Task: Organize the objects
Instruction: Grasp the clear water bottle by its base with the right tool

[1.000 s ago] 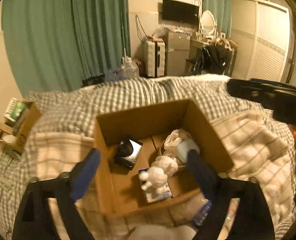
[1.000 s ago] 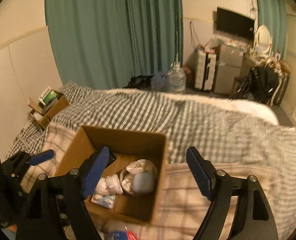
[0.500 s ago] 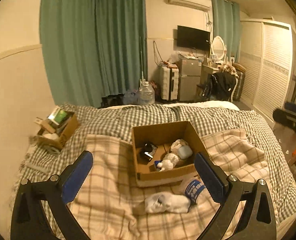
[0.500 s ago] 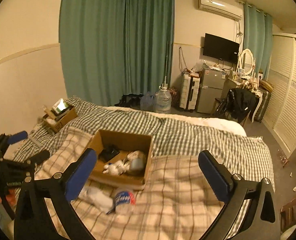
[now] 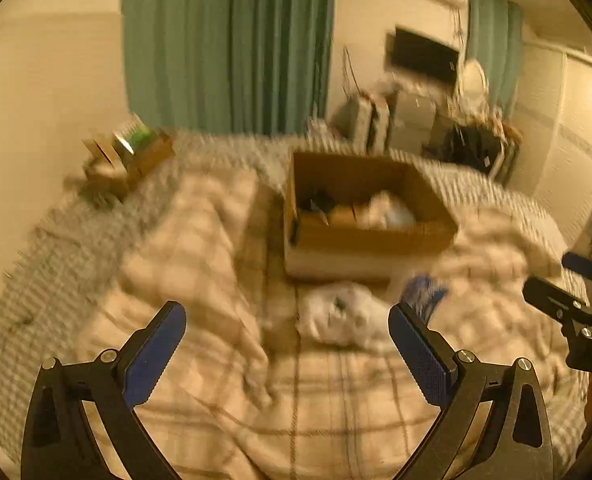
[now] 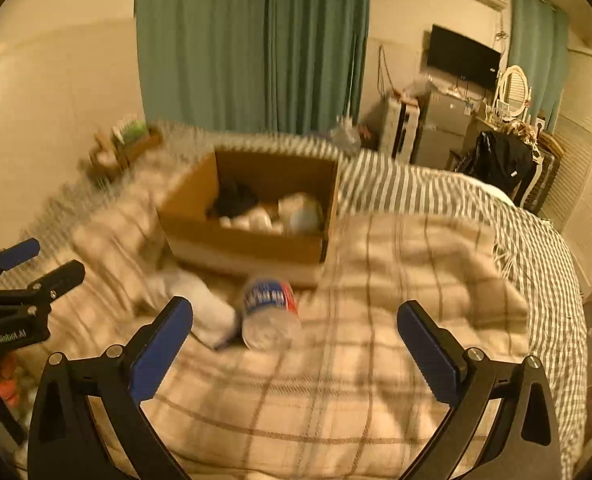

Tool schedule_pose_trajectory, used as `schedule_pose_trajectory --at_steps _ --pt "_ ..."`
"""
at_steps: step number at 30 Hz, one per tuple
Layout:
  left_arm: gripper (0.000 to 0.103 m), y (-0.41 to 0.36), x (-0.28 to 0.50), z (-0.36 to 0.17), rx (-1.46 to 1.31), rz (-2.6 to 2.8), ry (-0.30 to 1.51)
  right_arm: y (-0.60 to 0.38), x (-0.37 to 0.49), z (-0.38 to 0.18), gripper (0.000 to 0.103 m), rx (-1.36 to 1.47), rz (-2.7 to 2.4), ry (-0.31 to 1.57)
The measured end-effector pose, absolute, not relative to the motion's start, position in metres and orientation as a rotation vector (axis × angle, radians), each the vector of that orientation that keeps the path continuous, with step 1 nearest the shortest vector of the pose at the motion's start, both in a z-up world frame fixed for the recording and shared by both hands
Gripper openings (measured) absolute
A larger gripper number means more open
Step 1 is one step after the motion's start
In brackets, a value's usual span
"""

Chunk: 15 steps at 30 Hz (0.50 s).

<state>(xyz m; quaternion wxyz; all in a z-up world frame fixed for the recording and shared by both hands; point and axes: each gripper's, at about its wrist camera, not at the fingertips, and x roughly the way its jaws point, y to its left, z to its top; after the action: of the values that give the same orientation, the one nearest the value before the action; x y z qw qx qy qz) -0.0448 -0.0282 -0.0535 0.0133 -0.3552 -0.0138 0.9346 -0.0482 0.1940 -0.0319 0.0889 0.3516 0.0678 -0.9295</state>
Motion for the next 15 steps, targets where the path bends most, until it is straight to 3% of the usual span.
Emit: schedule_pose_trajectory --at_steps 4,15 --pt "0.103 -0.031 -0.052 -0.077 -1.151 2.915 0.014 0.187 -0.059 -0.06 0.103 1.145 -2.714 0.209" --pt "0.103 -0.049 -0.063 -0.099 -1.239 2.908 -0.066 0.176 -0.103 -0.098 0.102 1.297 -2.681 0.201"
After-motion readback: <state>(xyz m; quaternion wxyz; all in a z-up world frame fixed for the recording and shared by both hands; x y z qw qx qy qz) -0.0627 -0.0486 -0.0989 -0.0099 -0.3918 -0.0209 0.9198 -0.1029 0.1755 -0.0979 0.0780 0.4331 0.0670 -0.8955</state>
